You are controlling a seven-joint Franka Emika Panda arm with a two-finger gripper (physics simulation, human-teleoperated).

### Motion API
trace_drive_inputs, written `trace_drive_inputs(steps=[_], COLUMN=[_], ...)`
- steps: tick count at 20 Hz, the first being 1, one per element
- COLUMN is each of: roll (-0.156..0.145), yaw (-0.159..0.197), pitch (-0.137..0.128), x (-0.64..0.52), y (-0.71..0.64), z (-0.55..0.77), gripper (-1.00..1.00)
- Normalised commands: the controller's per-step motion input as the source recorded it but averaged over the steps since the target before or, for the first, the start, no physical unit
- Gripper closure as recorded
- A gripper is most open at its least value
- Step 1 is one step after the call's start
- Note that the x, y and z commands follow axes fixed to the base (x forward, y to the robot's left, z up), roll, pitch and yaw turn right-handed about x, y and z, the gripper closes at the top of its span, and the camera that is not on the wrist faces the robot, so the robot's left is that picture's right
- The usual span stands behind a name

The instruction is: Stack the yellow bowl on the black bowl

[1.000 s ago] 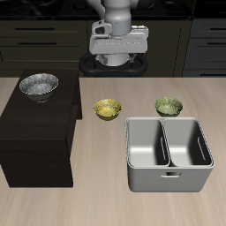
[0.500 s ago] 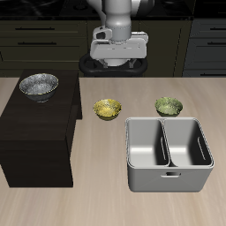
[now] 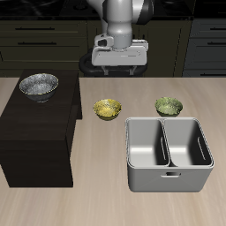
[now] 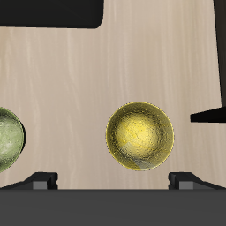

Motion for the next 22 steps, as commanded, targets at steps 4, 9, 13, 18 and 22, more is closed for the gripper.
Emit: trace_drive_inputs(steps=[4,9,13,18,22], roll=[0.005,-0.002,0.006,0.004,0.001], yaw=[0.021,0.025,0.052,0.027,0.007], pitch=[0.008,0.006,0.029,0.028,0.035], x=[0.06,0.08,0.05,0.03,0.04], y=[0.01,-0.04,0.03,0.03,0.01], z=[-0.24,-0.21,-0.25,-0.23,-0.21], gripper=[-1.00,-1.00,-1.00,-1.00,-1.00])
